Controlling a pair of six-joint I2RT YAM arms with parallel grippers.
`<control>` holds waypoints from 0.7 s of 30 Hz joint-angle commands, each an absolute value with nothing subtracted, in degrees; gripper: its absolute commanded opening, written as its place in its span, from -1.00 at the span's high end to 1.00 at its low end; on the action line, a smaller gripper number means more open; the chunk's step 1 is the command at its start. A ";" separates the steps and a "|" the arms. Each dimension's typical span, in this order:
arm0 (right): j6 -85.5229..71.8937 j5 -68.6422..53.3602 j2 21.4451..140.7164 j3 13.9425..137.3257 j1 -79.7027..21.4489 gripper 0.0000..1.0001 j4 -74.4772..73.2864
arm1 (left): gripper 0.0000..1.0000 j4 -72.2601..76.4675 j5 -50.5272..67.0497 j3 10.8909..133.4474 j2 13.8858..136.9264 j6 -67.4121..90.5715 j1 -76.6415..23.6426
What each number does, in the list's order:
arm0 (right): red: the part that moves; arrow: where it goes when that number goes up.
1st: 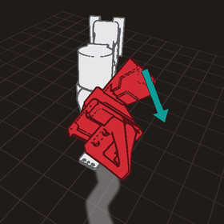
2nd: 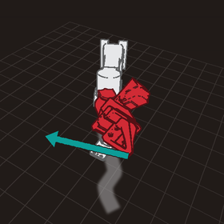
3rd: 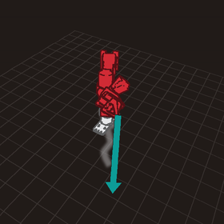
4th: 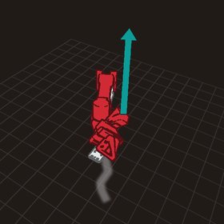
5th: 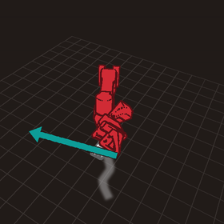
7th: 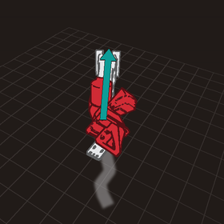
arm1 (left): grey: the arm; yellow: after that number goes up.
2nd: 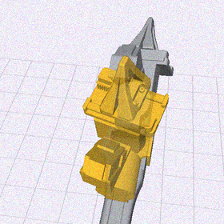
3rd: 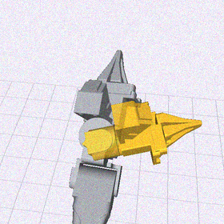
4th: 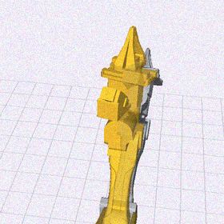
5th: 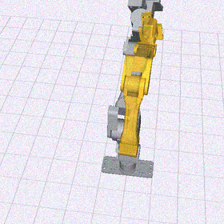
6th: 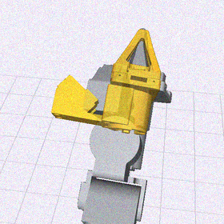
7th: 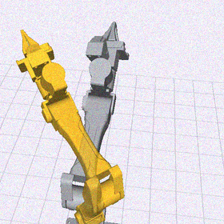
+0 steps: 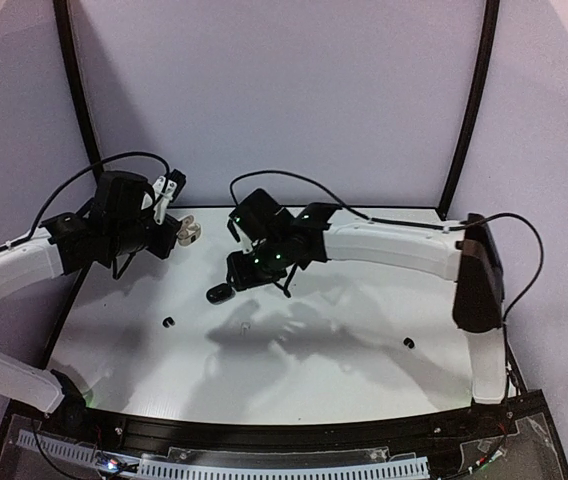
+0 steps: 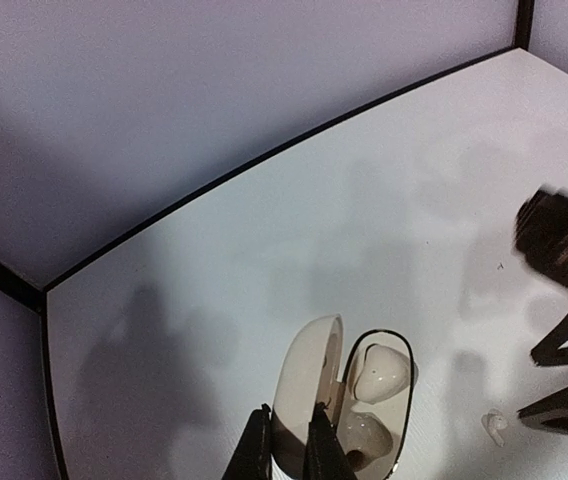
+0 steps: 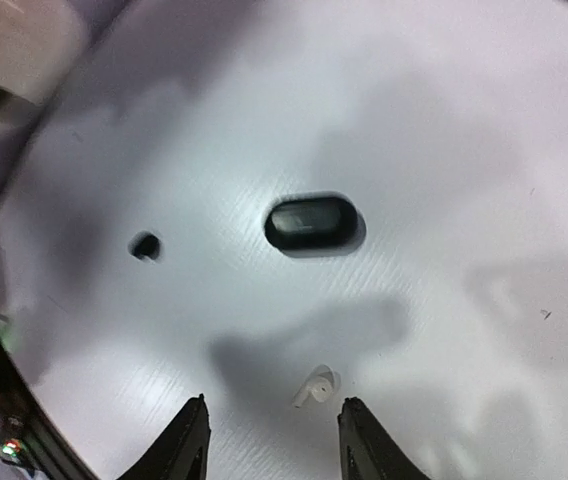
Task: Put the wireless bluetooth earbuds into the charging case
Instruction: Pick up the left earbud from the center of the board.
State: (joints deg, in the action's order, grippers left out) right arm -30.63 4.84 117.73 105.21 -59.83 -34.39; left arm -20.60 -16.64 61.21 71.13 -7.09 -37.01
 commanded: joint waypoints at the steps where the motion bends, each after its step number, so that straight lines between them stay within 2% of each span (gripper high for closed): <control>1: -33.88 2.67 127.07 115.56 -60.43 0.11 -48.53 | 0.98 -15.84 -18.58 58.31 67.85 -5.18 -36.41; 5: -34.44 2.96 133.03 121.31 -61.62 0.07 -53.73 | 0.98 -14.25 -16.04 56.42 66.90 -4.23 -36.30; 11: -36.37 3.45 137.14 121.69 -62.11 -0.05 -53.10 | 0.98 -10.96 -12.22 54.31 65.92 -3.59 -36.21; 16: -34.84 4.44 141.56 126.04 -62.64 -0.05 -55.66 | 0.98 -11.13 -9.80 53.24 64.99 -1.99 -36.23; 21: -32.78 6.23 143.43 124.82 -63.36 0.03 -56.71 | 0.98 -11.60 -8.82 53.14 64.54 -0.77 -36.21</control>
